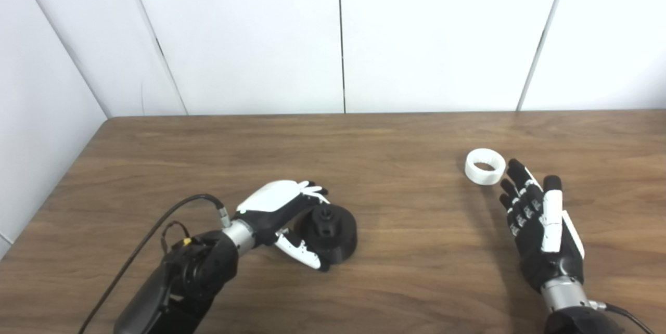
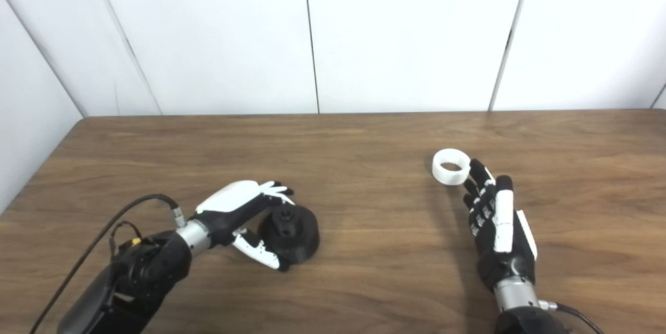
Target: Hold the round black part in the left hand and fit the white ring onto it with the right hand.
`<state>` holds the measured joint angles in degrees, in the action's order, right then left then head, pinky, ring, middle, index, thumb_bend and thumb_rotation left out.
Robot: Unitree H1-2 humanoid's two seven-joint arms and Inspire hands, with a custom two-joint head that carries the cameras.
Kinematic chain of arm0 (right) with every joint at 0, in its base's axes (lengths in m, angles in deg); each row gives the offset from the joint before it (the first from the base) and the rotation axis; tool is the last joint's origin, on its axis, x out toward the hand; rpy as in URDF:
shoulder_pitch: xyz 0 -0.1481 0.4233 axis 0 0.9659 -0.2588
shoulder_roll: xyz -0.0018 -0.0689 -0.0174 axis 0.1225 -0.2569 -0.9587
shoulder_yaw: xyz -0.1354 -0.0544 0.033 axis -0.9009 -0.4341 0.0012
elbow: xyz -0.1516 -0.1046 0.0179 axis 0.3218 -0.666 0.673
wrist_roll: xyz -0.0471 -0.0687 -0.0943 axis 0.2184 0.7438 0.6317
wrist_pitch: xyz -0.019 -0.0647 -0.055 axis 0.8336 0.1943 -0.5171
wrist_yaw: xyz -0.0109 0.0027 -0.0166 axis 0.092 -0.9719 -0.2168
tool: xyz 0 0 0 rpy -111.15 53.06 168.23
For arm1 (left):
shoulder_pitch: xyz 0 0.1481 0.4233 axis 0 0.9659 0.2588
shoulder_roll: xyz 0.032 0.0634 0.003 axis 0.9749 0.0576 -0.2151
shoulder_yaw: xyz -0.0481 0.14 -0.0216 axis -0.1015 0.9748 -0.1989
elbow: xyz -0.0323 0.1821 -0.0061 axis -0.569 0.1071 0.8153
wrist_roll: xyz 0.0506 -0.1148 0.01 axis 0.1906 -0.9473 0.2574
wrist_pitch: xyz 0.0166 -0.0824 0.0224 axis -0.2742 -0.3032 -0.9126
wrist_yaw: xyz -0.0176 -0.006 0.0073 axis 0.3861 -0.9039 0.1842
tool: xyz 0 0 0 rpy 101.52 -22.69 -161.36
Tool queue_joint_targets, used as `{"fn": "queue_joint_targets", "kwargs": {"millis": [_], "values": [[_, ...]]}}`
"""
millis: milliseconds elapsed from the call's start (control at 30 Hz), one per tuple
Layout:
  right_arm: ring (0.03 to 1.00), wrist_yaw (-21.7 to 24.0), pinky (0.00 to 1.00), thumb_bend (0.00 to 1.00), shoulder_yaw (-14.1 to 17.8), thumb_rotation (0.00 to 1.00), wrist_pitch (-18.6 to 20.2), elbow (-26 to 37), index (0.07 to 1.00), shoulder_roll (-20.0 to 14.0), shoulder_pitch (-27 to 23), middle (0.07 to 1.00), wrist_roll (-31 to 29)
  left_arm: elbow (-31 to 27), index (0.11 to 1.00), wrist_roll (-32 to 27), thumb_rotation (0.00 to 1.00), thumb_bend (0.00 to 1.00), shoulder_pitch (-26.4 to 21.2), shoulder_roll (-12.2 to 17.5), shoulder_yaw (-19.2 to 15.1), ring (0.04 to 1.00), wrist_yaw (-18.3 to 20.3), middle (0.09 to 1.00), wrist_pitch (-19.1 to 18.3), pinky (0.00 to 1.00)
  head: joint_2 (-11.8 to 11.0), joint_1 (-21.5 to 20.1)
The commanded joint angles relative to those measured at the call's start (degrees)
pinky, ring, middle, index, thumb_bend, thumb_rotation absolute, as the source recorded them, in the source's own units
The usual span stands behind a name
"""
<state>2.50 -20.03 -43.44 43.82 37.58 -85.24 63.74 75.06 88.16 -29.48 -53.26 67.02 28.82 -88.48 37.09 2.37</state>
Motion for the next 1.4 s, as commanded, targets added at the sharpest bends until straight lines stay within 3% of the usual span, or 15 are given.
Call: {"fn": "queue_joint_targets", "kwargs": {"millis": [0, 433, 1300, 1367], "values": [[0.979, 0.1, 1.00, 0.67, -0.2, 1.00, -0.4, 2.6, 0.919, 0.1, -1.8, 0.975, 0.4, -2.4, 0.710, 0.5, 0.36, 0.76, -1.3, 0.4, -0.2, 1.000, -0.5, 0.953, 1.4, 0.96, 0.1, 0.0], [0.974, -0.4, 1.00, 0.67, 0.1, 1.00, 0.6, 3.7, 0.923, 0.1, -2.0, 0.978, 0.5, -3.8, 0.698, 1.2, 0.37, 0.76, 0.4, -0.7, 1.1, 1.000, -1.1, 0.949, 4.7, 0.98, 0.2, -0.3], [0.968, -0.8, 0.99, 0.65, 0.5, 1.00, 2.5, 4.9, 0.916, -0.3, -2.9, 0.975, 0.7, -5.1, 0.697, 3.0, 0.41, 0.76, 2.6, -2.0, 2.5, 1.000, -0.2, 0.951, 6.6, 1.00, 0.7, -0.6], [0.960, -0.7, 0.91, 0.62, 1.3, 0.91, 2.9, 5.3, 0.909, -0.4, -3.8, 0.973, -0.6, -5.0, 0.697, 2.9, 0.41, 0.76, 2.7, -2.0, 2.4, 1.000, -0.3, 0.951, 6.7, 1.00, 0.8, -0.7]]}}
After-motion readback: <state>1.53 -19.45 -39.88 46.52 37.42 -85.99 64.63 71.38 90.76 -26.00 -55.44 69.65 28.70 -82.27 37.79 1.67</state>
